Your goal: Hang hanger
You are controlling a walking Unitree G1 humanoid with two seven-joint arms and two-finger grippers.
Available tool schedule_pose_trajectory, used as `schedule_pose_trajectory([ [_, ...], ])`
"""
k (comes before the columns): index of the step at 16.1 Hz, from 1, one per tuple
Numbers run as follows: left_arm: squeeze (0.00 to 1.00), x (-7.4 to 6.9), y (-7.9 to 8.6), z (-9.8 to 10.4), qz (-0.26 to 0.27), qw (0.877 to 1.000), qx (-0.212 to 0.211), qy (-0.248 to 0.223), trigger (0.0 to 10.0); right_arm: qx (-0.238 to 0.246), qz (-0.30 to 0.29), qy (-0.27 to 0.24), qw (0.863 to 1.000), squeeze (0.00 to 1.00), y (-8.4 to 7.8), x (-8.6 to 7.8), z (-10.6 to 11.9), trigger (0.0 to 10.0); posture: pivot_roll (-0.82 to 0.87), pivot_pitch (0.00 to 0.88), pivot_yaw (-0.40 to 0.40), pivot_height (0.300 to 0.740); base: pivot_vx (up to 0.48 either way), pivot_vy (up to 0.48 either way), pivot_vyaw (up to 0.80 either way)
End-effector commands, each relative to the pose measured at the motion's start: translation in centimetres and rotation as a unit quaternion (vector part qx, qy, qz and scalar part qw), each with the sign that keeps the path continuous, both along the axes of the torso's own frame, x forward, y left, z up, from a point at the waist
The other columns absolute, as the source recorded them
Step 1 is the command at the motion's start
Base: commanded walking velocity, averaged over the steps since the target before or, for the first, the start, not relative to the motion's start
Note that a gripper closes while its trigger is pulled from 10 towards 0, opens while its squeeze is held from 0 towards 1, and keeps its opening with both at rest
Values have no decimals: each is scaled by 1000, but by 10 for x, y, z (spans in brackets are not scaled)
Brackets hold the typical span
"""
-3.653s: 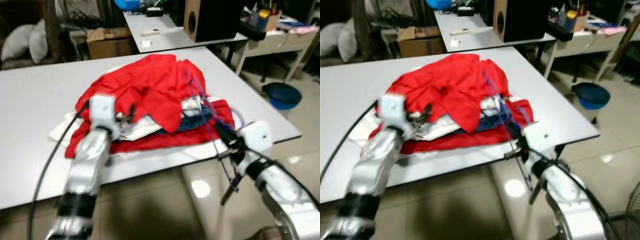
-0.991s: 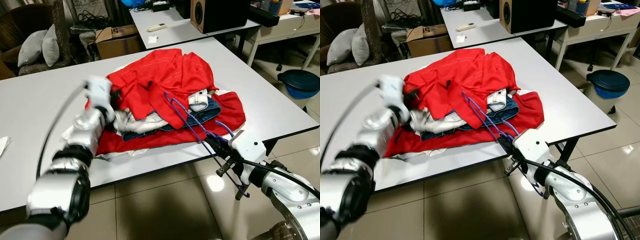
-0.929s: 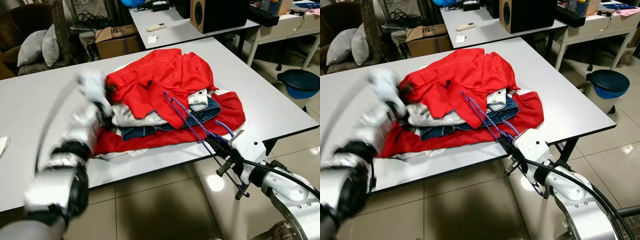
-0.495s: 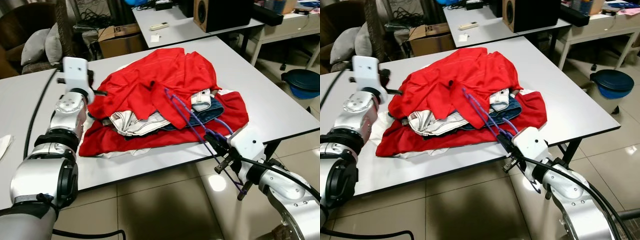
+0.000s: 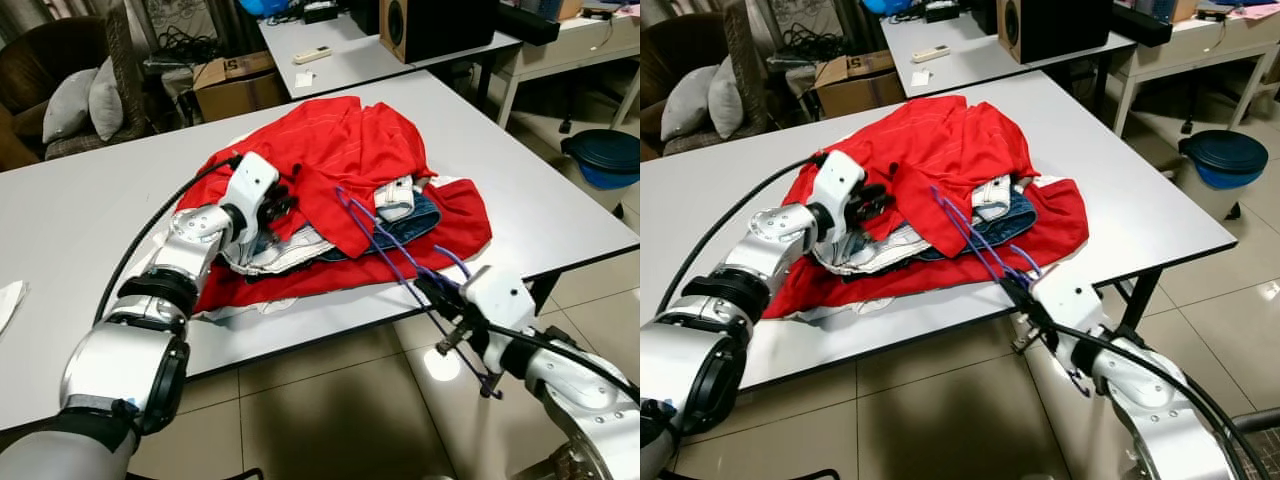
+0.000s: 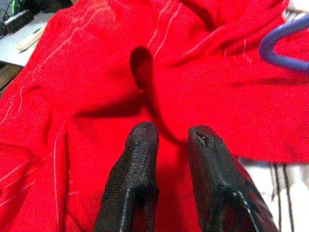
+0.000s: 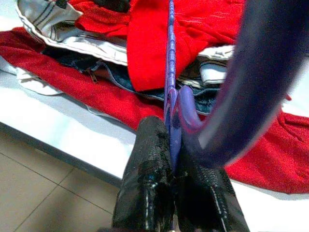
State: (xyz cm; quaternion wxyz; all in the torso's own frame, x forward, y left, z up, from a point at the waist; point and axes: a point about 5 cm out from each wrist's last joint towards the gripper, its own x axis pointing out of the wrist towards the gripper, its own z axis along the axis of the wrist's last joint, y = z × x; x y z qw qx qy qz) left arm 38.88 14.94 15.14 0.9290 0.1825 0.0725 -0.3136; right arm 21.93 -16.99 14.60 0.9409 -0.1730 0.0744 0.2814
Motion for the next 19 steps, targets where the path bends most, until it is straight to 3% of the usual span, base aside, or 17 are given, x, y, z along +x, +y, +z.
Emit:
schedule_pose_trajectory([
  [1,1000,2,9,3,15,1000,23,-1,10000,-2,4,-16,1000,0,0,-1,8,10000,-205,0,207,740,0,0,0],
  [4,1000,5,15,4,65,996,53,-26,10000,-6,4,-14,1000,0,-1,-2,7,10000,-212,0,209,740,0,0,0],
  [5,435,6,24,5,96,993,54,-34,10000,-6,6,-13,1000,0,-1,-4,7,10000,-218,0,208,740,0,0,0],
  [6,0,6,28,5,106,992,60,-36,10000,-7,7,-11,1000,0,0,-4,7,10000,-217,0,203,740,0,0,0],
  [8,0,2,37,-3,117,991,59,-19,10000,-8,14,-7,1000,0,0,-5,6,10000,-206,0,187,740,0,0,0],
  [10,0,-6,36,-21,93,994,56,23,10000,-9,20,-5,1000,0,0,-2,6,10000,-192,0,174,740,0,0,0],
  [11,0,-8,33,-28,104,993,30,40,9216,-9,23,-5,1000,0,0,0,5,10000,-185,0,166,740,0,0,0],
  [12,0,-9,33,-33,117,992,37,41,3137,-10,25,-5,1000,0,1,1,5,10000,-182,0,162,740,0,0,0],
  [14,0,-8,34,-33,147,988,40,34,314,-9,28,-6,1000,0,2,2,6,10000,-181,0,161,740,0,0,0],
  [19,0,-3,33,-21,149,989,20,5,0,-10,25,-6,1000,0,1,0,5,10000,-197,0,176,740,0,0,0],
])
